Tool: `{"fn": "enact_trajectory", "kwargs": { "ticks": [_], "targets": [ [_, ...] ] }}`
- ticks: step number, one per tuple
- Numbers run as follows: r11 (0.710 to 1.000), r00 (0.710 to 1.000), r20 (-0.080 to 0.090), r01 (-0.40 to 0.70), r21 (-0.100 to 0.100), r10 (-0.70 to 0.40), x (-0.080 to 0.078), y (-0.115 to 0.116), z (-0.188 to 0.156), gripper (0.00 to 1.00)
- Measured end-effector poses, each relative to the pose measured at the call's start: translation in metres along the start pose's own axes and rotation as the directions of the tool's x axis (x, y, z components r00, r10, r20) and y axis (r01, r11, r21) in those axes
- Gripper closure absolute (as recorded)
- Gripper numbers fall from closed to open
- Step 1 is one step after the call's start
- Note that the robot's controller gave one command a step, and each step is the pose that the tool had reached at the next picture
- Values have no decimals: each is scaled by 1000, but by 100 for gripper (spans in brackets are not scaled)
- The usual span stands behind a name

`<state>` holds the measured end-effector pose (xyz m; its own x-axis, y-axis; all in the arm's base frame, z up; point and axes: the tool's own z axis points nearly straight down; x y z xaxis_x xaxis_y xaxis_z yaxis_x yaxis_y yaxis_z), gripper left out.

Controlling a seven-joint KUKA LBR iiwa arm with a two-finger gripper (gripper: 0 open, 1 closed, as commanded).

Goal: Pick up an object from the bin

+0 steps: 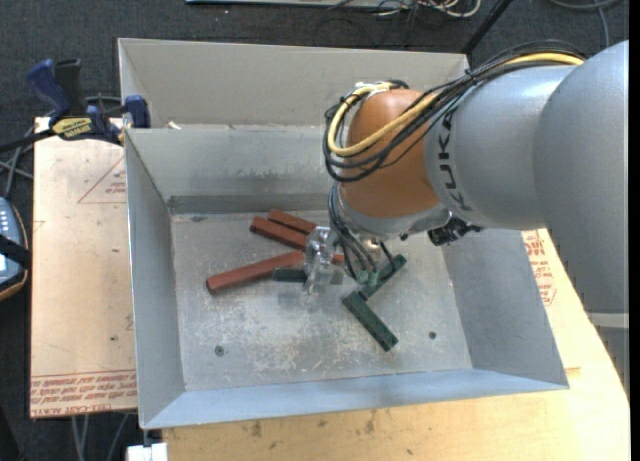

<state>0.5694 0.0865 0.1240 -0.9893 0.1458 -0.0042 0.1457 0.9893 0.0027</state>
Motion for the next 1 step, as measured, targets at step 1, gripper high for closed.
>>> {"fn": "enact_trajectory", "kwargs": {
  "ticks": [1],
  "targets": [
    [1000,1000,-7,0,2,0,2,0,-13,100]
  ]
}}
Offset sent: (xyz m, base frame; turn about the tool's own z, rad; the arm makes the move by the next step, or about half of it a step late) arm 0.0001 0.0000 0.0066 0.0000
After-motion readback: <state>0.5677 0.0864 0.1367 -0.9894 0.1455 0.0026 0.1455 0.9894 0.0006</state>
